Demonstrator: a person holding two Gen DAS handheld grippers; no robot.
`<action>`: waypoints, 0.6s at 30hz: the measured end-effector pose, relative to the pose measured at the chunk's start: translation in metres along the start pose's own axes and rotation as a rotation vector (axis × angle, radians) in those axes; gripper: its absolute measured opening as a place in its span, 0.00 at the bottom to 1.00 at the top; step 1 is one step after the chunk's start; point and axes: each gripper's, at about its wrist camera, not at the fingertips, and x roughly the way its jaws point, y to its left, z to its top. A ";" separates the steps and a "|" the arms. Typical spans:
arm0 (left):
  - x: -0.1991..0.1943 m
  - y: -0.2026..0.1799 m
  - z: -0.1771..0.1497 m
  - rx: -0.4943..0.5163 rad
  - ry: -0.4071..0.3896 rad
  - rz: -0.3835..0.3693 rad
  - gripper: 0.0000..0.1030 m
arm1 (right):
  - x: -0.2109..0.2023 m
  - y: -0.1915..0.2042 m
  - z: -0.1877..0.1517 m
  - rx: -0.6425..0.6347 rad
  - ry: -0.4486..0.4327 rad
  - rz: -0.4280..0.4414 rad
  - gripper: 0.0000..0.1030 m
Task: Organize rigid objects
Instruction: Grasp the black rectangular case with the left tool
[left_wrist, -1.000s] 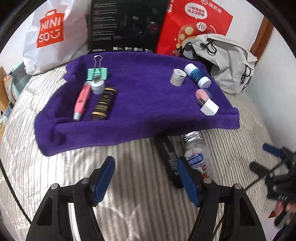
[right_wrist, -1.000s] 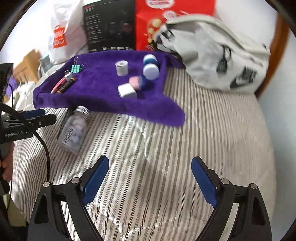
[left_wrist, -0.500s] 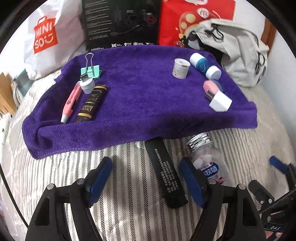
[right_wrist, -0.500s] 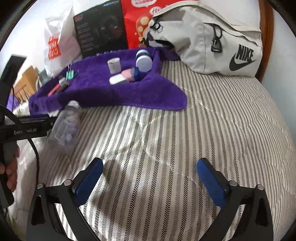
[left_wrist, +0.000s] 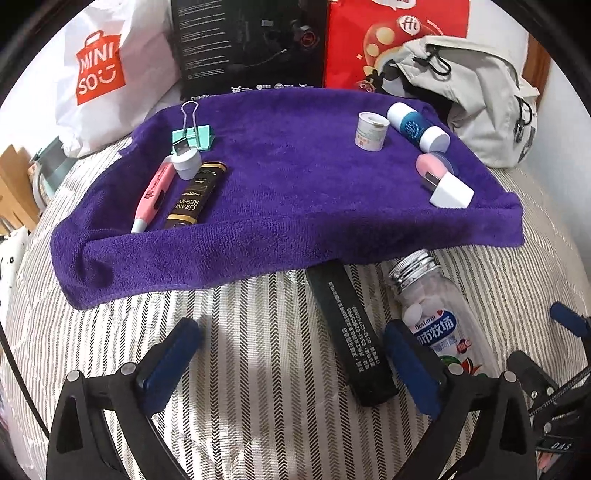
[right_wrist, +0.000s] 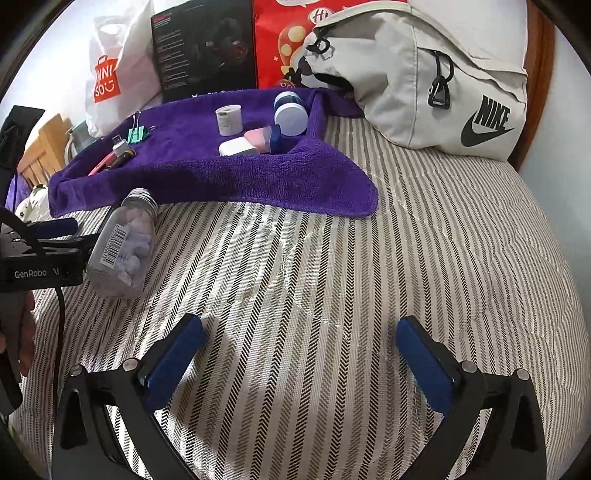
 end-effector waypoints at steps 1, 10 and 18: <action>0.000 0.000 0.000 -0.004 -0.002 0.003 0.98 | 0.000 0.000 0.000 0.000 0.000 0.000 1.00; -0.010 -0.005 -0.005 0.035 -0.023 -0.026 0.54 | 0.000 -0.001 0.000 0.000 0.000 0.000 1.00; -0.013 -0.014 -0.006 0.117 -0.023 -0.123 0.22 | 0.000 0.000 0.000 0.002 0.003 -0.002 1.00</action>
